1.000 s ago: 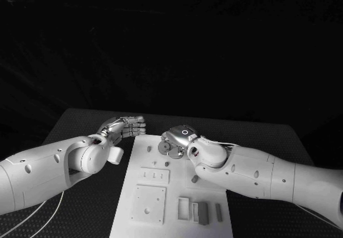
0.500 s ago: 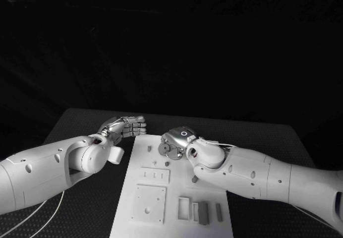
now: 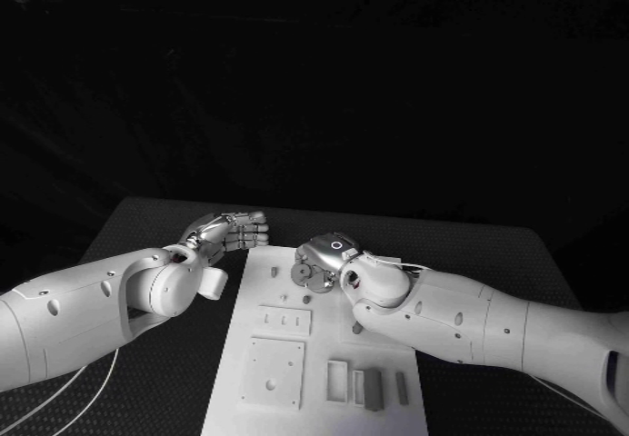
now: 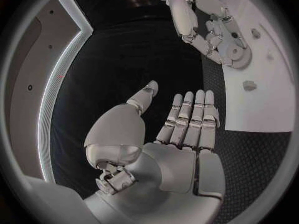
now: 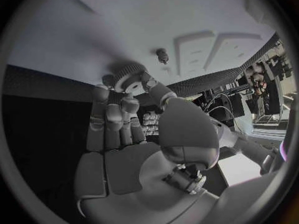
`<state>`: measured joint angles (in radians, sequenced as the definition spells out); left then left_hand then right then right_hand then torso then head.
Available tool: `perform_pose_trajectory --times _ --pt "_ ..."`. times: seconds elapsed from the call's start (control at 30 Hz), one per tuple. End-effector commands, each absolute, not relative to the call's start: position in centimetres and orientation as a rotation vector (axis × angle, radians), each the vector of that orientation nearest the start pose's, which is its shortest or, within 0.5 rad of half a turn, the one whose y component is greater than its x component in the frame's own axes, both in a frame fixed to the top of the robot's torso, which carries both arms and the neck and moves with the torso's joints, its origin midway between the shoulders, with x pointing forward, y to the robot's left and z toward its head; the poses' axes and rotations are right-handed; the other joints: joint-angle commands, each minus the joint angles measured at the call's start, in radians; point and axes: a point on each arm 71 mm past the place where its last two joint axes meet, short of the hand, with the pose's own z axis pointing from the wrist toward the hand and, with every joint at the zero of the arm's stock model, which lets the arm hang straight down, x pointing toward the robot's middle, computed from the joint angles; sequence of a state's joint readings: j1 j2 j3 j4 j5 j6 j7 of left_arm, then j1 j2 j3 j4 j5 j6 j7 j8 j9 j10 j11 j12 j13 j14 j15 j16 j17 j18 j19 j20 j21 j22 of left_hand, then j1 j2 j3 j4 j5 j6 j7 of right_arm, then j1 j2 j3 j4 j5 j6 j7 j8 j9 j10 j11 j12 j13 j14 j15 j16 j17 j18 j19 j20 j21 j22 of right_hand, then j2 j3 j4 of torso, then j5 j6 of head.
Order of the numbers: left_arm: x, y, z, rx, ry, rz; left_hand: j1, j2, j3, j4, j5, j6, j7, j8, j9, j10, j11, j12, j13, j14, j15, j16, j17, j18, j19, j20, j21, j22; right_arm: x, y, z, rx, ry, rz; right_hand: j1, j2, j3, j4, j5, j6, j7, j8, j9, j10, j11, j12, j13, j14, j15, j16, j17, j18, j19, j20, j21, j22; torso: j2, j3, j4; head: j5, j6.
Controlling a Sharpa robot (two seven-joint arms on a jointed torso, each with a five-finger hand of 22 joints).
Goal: Assemble the parts on the task board
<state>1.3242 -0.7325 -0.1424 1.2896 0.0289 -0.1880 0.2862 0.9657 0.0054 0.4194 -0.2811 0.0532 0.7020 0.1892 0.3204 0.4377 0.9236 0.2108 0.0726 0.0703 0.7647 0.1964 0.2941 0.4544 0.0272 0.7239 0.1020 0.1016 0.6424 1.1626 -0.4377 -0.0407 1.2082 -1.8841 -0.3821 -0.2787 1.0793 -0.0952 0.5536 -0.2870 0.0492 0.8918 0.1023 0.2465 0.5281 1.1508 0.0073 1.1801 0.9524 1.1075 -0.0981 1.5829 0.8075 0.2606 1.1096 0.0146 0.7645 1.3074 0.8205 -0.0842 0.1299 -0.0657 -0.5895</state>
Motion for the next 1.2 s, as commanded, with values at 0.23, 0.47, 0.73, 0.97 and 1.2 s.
perform_pose_trajectory --times 0.23,0.47,0.73,0.97,1.2 --pt "53.9 21.7 -16.9 -1.095 1.525 -1.483 -0.002 -0.003 0.001 -0.001 0.001 0.006 0.029 -0.006 -0.002 0.001 0.005 -0.006 -0.002 0.001 0.009 -0.006 -0.002 0.014 0.004 0.003 -0.005 -0.001 52.1 -8.3 -21.3 -0.416 1.489 0.434 -0.002 -0.015 0.004 0.001 0.000 0.001 0.034 -0.017 -0.007 -0.006 0.015 -0.007 0.000 -0.002 0.014 -0.005 0.000 0.001 0.001 0.004 -0.007 0.006 0.000 0.0000 -0.0011 0.001 0.001" --pt "53.9 21.8 -16.9 -1.096 1.523 -1.481 -0.002 -0.003 0.001 -0.001 0.001 0.006 0.029 -0.007 -0.002 0.001 0.005 -0.006 -0.002 0.000 0.009 -0.007 -0.002 0.014 0.004 0.003 -0.005 -0.001 52.1 -8.8 -21.5 -0.393 1.513 0.450 -0.007 -0.026 0.003 0.003 0.000 -0.028 0.043 -0.035 -0.017 -0.008 0.024 -0.006 0.001 -0.002 0.022 -0.004 0.001 0.001 0.003 0.005 -0.007 0.008 0.000 0.0006 -0.0009 0.000 0.000" --pt "53.9 21.7 -16.9 -1.095 1.523 -1.483 -0.001 -0.004 0.001 -0.002 0.001 0.005 0.030 -0.007 -0.002 0.000 0.005 -0.006 -0.002 0.000 0.009 -0.007 -0.002 0.014 0.004 0.003 -0.006 0.000 52.3 -9.5 -21.8 -0.360 1.542 0.454 -0.021 -0.048 0.004 0.015 0.000 -0.048 0.050 -0.046 -0.024 -0.009 0.030 -0.002 0.004 -0.001 0.029 -0.001 0.003 0.001 0.008 0.006 -0.007 0.009 0.001 0.0002 -0.0020 -0.001 0.002" --pt "53.9 21.9 -16.9 -1.095 1.519 -1.481 -0.002 -0.003 0.001 -0.001 0.001 0.005 0.030 -0.008 -0.002 0.000 0.005 -0.006 -0.002 0.000 0.009 -0.007 -0.002 0.014 0.004 0.003 -0.006 0.000 52.6 -10.0 -22.2 -0.333 1.589 0.459 -0.027 -0.053 0.008 0.025 0.000 -0.047 0.052 -0.045 -0.025 -0.010 0.032 0.000 0.005 -0.001 0.031 0.000 0.004 0.001 0.010 0.005 -0.008 0.009 0.000 0.0003 -0.0015 -0.005 0.003" --pt "53.9 21.8 -16.9 -1.095 1.522 -1.482 -0.002 -0.003 0.001 -0.001 0.001 0.005 0.031 -0.008 -0.002 0.000 0.005 -0.006 -0.002 0.000 0.009 -0.007 -0.002 0.014 0.004 0.003 -0.006 0.000 52.7 -10.3 -22.4 -0.319 1.618 0.460 -0.031 -0.053 0.011 0.032 0.000 -0.044 0.052 -0.043 -0.024 -0.012 0.033 0.002 0.006 -0.002 0.032 0.001 0.005 0.001 0.009 0.005 -0.008 0.010 0.001 0.0008 -0.0022 -0.005 0.003"
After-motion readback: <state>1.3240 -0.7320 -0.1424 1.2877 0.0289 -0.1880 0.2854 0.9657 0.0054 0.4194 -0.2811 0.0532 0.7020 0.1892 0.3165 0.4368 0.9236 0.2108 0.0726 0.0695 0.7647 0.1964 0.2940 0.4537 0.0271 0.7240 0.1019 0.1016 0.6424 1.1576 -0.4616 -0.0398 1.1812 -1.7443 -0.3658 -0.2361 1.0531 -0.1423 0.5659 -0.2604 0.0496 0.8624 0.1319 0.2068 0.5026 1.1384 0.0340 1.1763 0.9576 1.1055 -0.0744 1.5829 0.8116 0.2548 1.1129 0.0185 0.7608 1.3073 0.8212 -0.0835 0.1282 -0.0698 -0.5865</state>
